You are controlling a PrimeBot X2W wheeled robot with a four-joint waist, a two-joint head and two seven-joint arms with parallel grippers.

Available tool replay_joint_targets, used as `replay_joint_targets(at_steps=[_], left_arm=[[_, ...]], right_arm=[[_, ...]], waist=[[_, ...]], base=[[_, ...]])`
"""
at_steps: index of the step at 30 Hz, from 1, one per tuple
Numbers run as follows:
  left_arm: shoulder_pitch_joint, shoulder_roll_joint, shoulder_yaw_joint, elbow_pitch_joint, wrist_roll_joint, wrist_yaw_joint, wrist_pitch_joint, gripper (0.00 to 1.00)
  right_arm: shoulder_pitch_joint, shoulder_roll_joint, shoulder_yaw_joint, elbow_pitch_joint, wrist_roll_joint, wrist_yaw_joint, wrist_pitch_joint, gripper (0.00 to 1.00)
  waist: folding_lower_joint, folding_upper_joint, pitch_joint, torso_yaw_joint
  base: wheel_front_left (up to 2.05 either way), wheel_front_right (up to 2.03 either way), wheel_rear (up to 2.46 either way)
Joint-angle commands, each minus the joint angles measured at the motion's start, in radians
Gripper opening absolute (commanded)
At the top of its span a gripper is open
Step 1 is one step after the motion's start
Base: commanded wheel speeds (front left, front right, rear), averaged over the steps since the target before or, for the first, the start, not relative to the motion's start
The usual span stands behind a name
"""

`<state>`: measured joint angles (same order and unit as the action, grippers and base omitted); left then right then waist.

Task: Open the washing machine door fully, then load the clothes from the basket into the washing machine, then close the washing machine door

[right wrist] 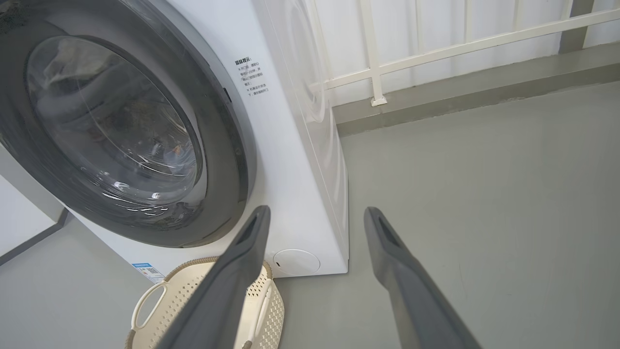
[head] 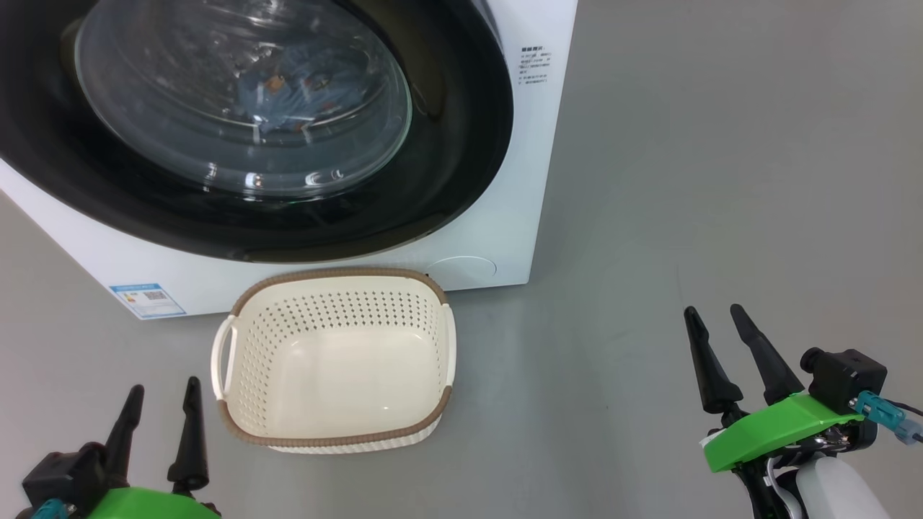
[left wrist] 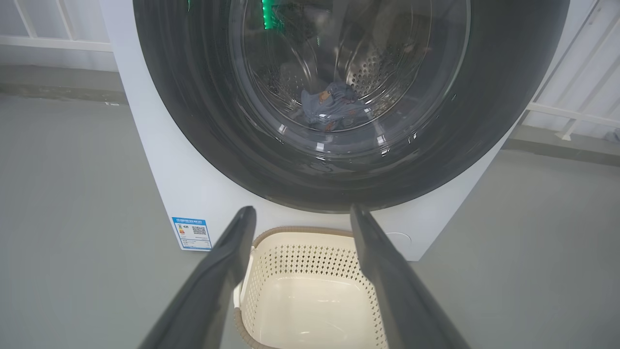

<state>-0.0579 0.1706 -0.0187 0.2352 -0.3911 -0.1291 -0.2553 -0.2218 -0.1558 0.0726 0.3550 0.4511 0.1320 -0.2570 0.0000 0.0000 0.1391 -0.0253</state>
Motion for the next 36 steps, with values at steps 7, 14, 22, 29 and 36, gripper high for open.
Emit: replay_joint_targets(at_steps=[7,14,22,29,36], left_arm=[[-0.004,0.021,0.035,-0.02,0.019,-0.002,-0.006,1.0],[-0.004,0.02,0.041,-0.019,0.022,-0.002,-0.006,1.0],[0.003,-0.004,0.012,0.0,0.008,0.0,0.0,0.0],[0.005,-0.021,0.009,0.013,-0.045,0.0,0.014,0.0],[0.001,-0.025,0.014,0.016,-0.115,0.001,0.033,0.0]], right_arm=[[0.013,0.003,0.014,-0.03,-0.002,-0.001,-0.005,1.0],[0.011,0.004,0.016,-0.029,-0.002,-0.001,-0.005,1.0],[0.0,0.005,-0.004,0.0,-0.001,0.0,0.0,0.0],[0.01,0.013,-0.007,0.012,0.048,0.0,0.014,0.0],[0.015,0.016,-0.015,0.007,0.115,0.0,0.034,0.0]], waist=[[0.0,0.0,0.004,0.002],[0.0,0.0,0.006,0.003],[0.0,0.0,0.012,0.003],[0.0016,0.0,0.006,0.004],[0.0001,0.0,-0.002,0.005]], base=[[0.0,0.0,0.0],[0.0,0.0,0.0],[0.0,0.0,0.0],[0.0,0.0,0.0],[0.0,0.0,0.0]])
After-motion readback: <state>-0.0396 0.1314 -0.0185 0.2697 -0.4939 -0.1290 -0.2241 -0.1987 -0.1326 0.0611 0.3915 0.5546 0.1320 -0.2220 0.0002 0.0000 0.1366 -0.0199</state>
